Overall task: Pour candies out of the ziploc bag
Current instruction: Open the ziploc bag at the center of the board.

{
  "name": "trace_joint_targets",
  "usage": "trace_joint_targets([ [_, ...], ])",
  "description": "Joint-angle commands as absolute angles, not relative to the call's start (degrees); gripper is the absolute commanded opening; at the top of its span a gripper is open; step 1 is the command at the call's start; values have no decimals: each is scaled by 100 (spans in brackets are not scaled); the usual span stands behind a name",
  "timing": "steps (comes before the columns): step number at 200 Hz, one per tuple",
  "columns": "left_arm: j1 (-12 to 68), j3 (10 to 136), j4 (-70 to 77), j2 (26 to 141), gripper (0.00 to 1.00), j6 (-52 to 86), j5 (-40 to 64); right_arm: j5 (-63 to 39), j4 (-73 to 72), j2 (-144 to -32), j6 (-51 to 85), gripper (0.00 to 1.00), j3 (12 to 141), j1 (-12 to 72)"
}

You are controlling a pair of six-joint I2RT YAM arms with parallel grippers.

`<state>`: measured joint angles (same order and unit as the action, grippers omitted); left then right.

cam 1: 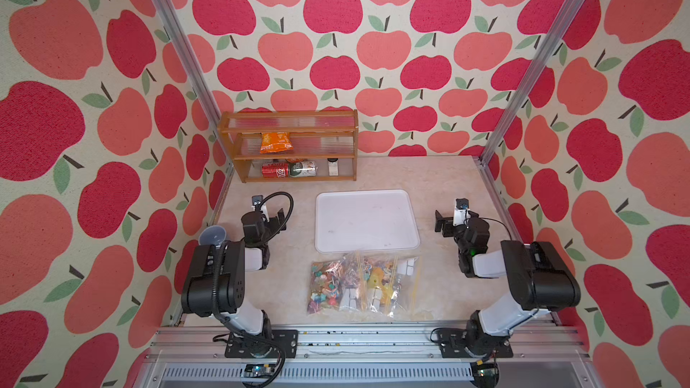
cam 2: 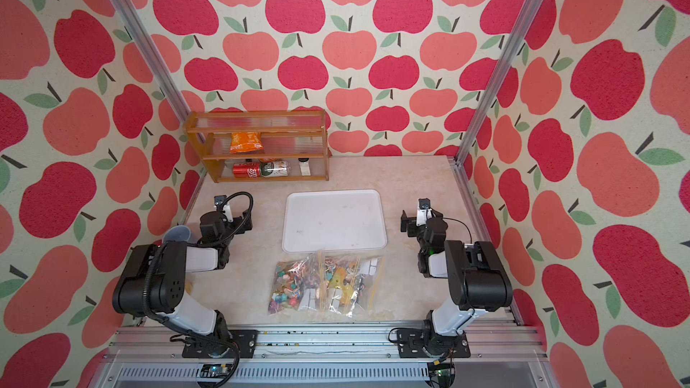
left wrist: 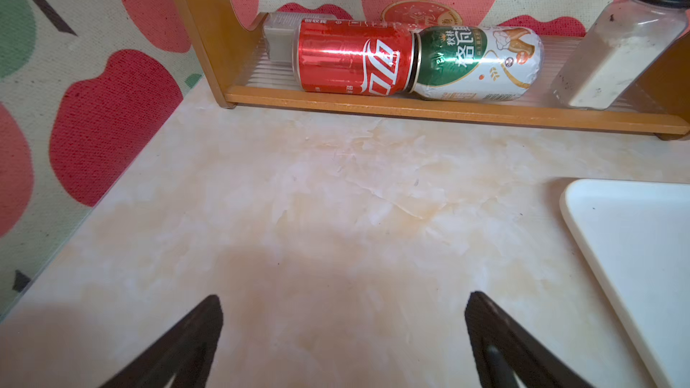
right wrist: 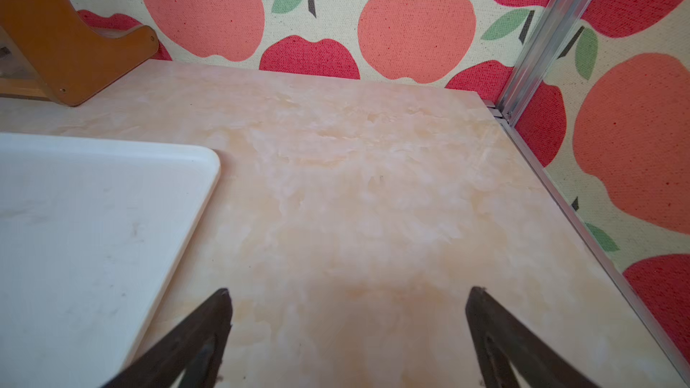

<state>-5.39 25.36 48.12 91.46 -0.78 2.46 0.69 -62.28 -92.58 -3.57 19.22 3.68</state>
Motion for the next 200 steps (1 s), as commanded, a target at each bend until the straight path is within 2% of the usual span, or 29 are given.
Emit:
trace_joint_targets([
  [1, -583, 2444, 4553, 8995, 100, 43, 376, 17, -6097, -9123, -463, 99, 1877, 342],
  [200, -583, 2450, 4553, 8998, 99, 44, 378, 5, -5786, -9088, -488, 99, 2026, 347],
])
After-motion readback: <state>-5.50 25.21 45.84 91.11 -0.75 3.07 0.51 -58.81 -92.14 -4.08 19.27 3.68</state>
